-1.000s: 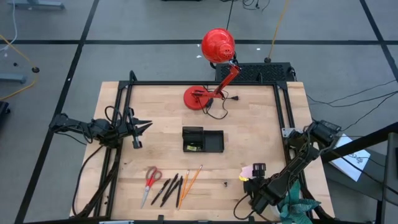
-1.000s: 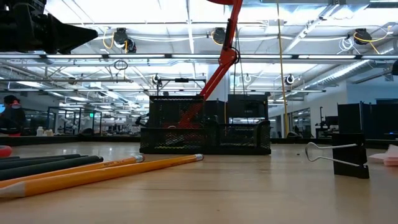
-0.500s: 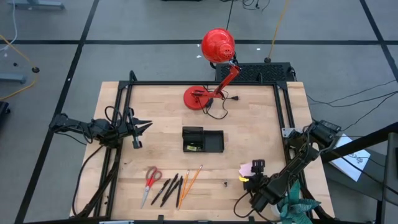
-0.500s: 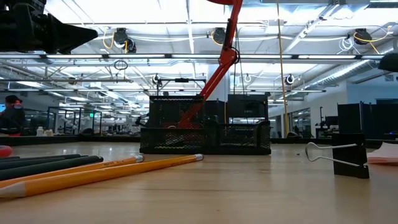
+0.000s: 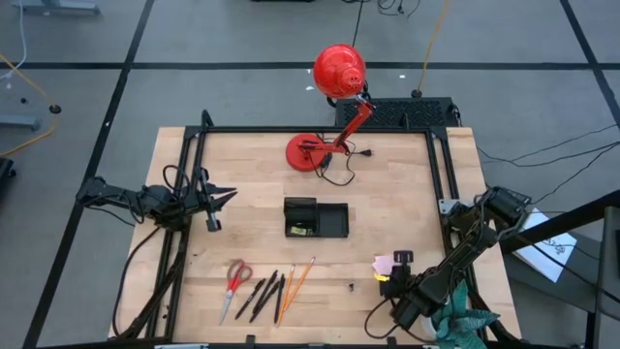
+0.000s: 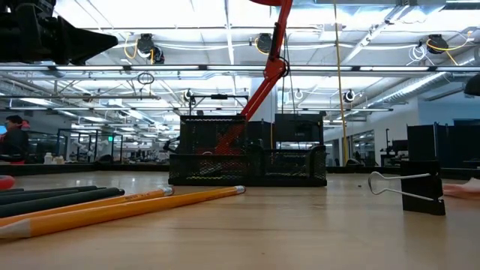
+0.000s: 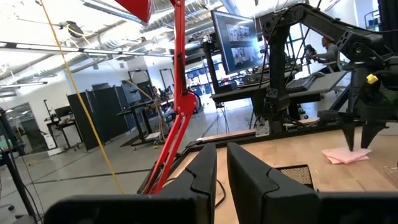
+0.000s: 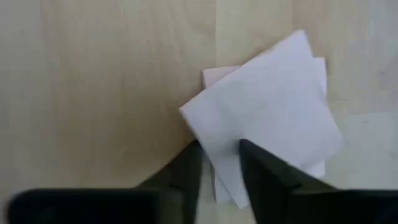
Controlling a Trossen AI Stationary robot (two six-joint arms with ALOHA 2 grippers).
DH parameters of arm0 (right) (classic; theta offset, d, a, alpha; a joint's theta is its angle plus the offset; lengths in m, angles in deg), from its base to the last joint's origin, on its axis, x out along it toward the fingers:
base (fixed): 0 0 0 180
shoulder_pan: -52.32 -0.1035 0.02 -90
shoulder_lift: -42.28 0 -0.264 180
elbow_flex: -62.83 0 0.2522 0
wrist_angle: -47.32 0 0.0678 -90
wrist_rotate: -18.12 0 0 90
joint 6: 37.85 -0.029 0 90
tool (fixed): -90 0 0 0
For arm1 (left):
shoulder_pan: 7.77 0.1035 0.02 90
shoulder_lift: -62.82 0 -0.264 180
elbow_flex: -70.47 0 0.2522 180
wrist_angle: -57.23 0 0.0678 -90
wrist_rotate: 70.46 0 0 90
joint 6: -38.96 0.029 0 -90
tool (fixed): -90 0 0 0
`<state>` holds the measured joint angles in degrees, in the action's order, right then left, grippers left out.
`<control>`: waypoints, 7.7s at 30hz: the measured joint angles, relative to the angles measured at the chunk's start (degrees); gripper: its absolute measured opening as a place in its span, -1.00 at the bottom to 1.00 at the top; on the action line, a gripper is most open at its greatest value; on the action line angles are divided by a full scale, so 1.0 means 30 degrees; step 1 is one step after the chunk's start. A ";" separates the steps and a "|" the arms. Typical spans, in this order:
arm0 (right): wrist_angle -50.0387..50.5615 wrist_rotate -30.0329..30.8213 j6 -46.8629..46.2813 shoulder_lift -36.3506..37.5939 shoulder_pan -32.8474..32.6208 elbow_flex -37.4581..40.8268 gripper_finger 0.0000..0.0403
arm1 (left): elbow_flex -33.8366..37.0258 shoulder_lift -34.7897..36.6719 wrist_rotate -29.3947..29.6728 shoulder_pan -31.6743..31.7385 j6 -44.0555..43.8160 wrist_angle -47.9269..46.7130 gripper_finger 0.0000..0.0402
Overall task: Pick and place office supplies into organizer
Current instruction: Put the sticky note into the desk organizer, then put the black binder clip into the desk organizer
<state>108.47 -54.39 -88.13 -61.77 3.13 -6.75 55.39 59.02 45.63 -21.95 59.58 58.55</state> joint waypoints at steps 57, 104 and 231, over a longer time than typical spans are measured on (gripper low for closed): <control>0.3322 1.0676 1.2983 0.0029 0.5463 -0.9092 -1.00 | -0.0001 -0.0021 0.0000 0.0007 0.0037 -0.0003 -0.77; -0.4598 0.3990 1.9824 0.0044 1.2170 -0.4789 -1.00 | -0.0001 -0.0021 0.0007 0.0000 0.0440 -0.0003 -0.77; -0.7557 -0.2719 1.2293 0.4727 1.0305 -0.4998 -0.64 | -0.0001 -0.0021 0.0168 0.0007 -0.0052 -0.0090 -0.77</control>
<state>85.80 -62.55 -51.25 -47.59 34.04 -21.74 55.39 58.96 46.13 -21.93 59.43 58.28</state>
